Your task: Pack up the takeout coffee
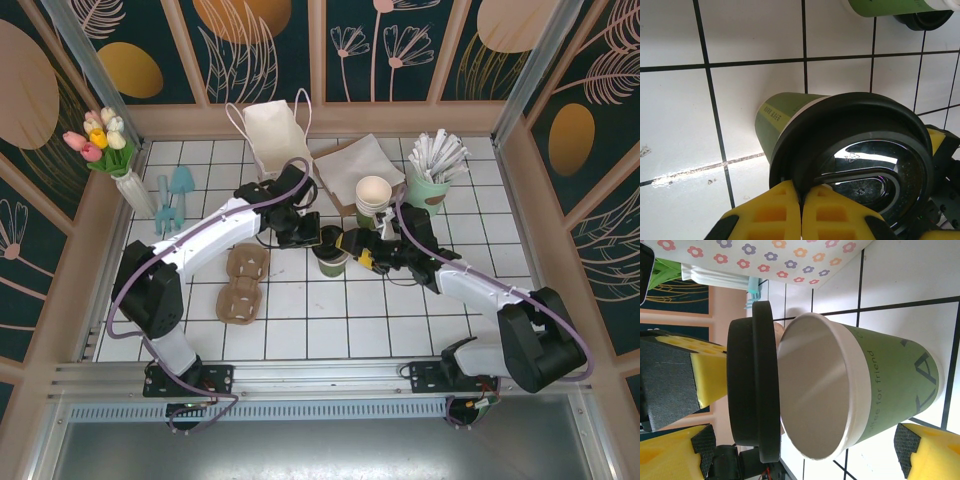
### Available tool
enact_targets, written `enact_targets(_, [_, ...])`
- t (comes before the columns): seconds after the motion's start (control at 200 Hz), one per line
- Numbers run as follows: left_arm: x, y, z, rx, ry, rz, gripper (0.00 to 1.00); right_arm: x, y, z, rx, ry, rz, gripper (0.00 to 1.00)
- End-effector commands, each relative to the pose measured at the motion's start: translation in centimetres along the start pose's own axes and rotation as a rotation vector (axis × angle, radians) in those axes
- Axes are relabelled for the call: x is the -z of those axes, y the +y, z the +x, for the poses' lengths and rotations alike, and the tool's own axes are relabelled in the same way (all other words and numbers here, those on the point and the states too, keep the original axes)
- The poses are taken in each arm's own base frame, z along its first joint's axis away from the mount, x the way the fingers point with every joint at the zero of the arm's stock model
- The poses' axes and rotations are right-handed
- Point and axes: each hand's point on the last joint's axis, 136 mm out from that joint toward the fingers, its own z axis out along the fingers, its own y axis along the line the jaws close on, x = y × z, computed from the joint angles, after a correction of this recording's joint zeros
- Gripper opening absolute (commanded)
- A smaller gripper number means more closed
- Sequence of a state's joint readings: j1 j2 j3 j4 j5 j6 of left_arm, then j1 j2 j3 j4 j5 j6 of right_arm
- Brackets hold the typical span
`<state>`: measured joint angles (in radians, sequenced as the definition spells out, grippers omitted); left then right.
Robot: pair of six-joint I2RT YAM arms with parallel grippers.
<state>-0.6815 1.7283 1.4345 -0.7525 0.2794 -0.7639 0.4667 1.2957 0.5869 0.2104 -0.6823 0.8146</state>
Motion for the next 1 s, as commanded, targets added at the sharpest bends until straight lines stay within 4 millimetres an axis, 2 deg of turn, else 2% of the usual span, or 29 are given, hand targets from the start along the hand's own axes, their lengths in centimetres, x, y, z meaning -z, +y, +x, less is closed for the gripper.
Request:
enact_targets(0.0, [-0.3, -0.5, 0.4, -0.021, 0.023, 0.001, 0.0, -0.2, 1.9, -1.0, 0.048, -0.017, -0.05, 0.94])
enact_targets(0.265, [-1.1, -0.3, 0.9, -0.041, 0.049, -0.031, 0.0, -0.5, 2.1, -1.0, 0.051, -0.009, -0.056, 0.94])
enact_targets(0.611, [-1.6, -1.1, 1.1, -0.066, 0.066, -0.024, 0.0, -0.9, 2.8, -0.9, 0.063, 0.006, -0.08, 0.94])
enact_targets(0.996, [-2.6, -0.2, 1.8, -0.102, 0.111, -0.111, 0.0, -1.3, 3.2, -0.4, 0.073, 0.028, -0.095, 0.93])
